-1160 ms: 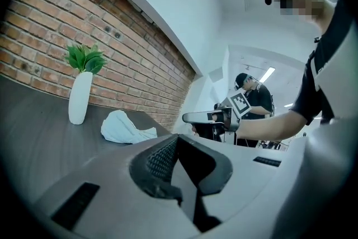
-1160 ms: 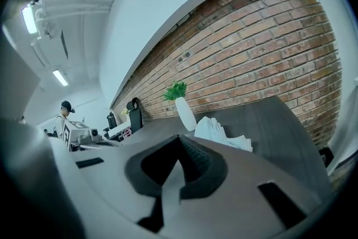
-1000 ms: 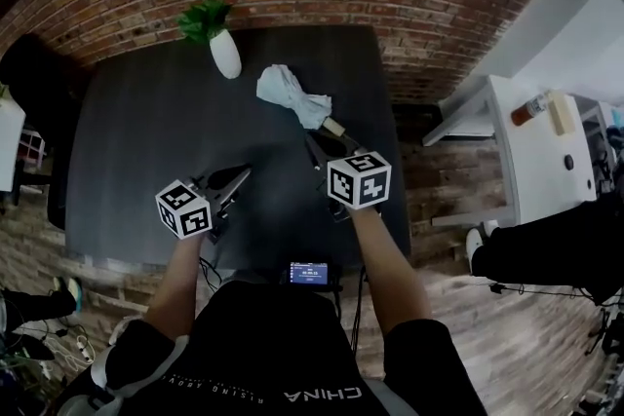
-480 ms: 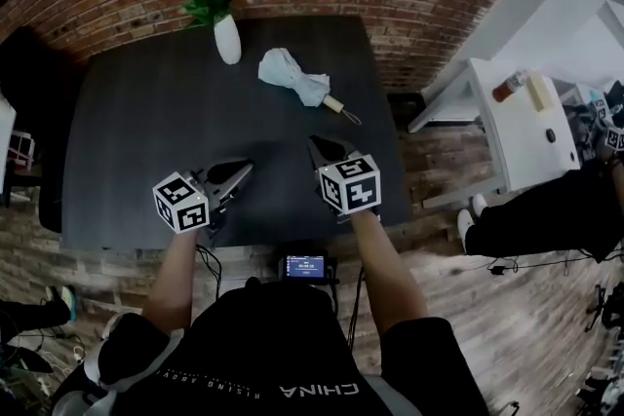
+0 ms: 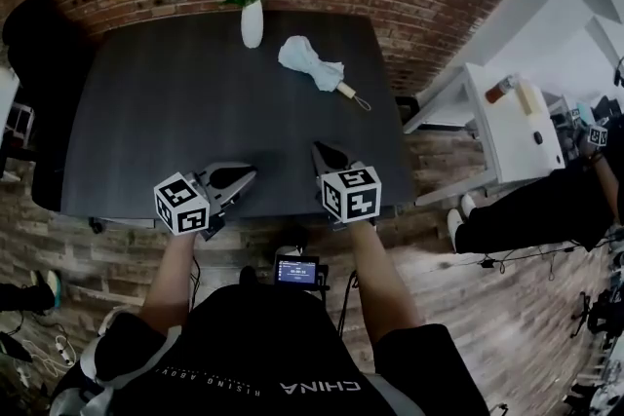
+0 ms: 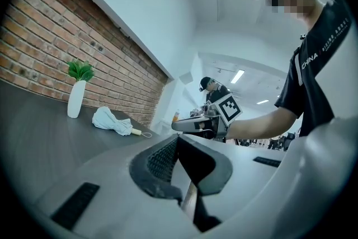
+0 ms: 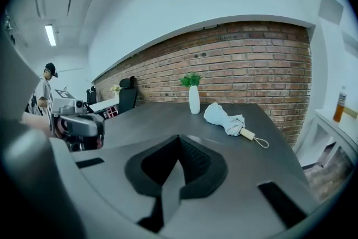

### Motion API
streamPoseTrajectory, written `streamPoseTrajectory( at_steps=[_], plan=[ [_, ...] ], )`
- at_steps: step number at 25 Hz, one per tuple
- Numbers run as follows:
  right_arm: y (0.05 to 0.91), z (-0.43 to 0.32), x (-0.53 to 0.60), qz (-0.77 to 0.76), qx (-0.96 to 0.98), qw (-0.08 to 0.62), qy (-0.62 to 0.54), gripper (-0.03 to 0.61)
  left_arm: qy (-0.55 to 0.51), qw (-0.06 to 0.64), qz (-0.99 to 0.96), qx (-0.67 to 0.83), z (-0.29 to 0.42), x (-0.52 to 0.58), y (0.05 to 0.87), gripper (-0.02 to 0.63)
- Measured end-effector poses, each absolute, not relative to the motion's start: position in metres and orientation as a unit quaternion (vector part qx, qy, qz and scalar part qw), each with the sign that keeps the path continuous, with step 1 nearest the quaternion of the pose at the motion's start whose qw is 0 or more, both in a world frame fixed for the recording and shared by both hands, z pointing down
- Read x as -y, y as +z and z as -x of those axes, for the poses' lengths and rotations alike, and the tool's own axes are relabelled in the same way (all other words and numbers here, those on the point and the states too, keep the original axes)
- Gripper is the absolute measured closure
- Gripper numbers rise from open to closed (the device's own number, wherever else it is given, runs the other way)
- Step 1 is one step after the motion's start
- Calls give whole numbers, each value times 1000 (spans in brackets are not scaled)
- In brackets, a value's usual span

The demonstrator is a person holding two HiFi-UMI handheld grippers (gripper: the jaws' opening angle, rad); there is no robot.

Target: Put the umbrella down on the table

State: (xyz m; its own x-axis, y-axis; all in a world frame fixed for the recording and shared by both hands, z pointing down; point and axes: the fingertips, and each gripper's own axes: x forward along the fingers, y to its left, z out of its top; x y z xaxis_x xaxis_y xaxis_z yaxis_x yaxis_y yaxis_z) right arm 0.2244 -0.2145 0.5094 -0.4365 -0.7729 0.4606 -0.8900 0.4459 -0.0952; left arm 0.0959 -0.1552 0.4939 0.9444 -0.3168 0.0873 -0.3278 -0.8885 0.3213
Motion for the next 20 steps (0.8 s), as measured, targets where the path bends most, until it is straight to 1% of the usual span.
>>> streamPoseTrajectory(
  at_steps=[6, 10, 15, 20],
  plan=[
    [507, -207, 181, -517, 823, 167, 167, 571, 30, 149, -977, 148, -75, 127, 493, 611],
    [506, -201, 166, -525, 818, 160, 169, 571, 21, 142, -978, 148, -66, 121, 489, 611],
    [501, -201, 158, -537, 813, 141, 172, 571, 12, 133, -979, 156, -60, 123, 487, 611],
    [501, -206, 150, -545, 809, 141, 170, 571, 0, 132, -976, 172, -59, 128, 484, 611]
  ],
)
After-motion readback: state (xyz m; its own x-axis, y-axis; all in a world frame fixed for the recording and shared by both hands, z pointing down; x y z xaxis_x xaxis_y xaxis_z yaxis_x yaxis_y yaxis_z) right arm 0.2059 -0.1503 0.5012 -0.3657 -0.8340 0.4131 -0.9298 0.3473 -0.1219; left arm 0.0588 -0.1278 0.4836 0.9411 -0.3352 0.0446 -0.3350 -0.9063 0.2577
